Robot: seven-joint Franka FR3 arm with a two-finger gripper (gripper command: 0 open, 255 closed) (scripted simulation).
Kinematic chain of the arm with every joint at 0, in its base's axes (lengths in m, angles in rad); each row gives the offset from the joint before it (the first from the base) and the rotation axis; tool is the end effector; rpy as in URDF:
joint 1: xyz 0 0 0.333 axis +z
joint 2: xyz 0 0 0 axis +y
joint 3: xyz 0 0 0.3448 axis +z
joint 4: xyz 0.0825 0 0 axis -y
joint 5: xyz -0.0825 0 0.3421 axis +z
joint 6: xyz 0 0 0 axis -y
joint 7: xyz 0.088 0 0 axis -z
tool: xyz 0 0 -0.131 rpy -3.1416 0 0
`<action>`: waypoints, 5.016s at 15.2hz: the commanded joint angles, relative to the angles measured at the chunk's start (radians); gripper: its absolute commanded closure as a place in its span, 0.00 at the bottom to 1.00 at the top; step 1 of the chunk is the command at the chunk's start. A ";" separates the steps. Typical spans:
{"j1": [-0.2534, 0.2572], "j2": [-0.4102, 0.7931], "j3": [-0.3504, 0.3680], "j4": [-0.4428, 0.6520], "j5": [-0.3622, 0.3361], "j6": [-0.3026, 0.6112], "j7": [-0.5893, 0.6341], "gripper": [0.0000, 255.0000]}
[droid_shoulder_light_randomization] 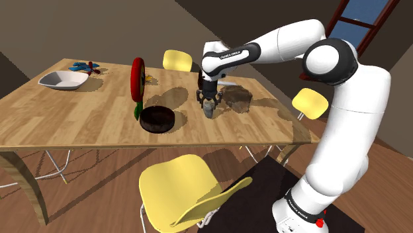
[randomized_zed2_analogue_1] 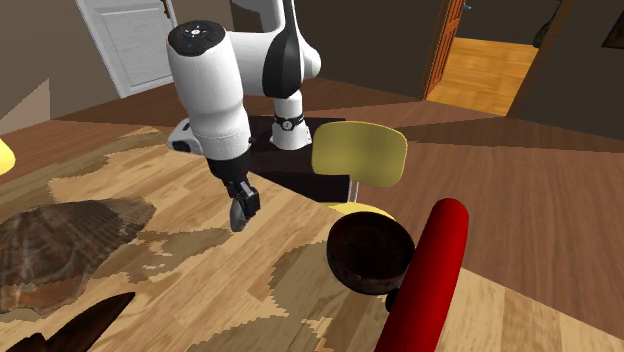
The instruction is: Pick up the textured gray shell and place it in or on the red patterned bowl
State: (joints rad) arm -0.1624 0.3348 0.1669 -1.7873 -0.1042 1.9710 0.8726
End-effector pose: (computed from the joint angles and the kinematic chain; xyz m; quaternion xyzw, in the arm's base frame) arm 0.5931 -0.0144 0.3823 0.9134 -0.4000 -0.0578 0.0479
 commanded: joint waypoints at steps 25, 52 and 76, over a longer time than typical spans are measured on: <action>0.152 0.082 0.074 0.334 -0.003 -0.264 0.194 1.00; 0.378 0.438 0.103 0.719 -0.062 -0.301 0.408 1.00; 0.410 0.498 0.098 0.952 -0.067 -0.471 0.396 0.00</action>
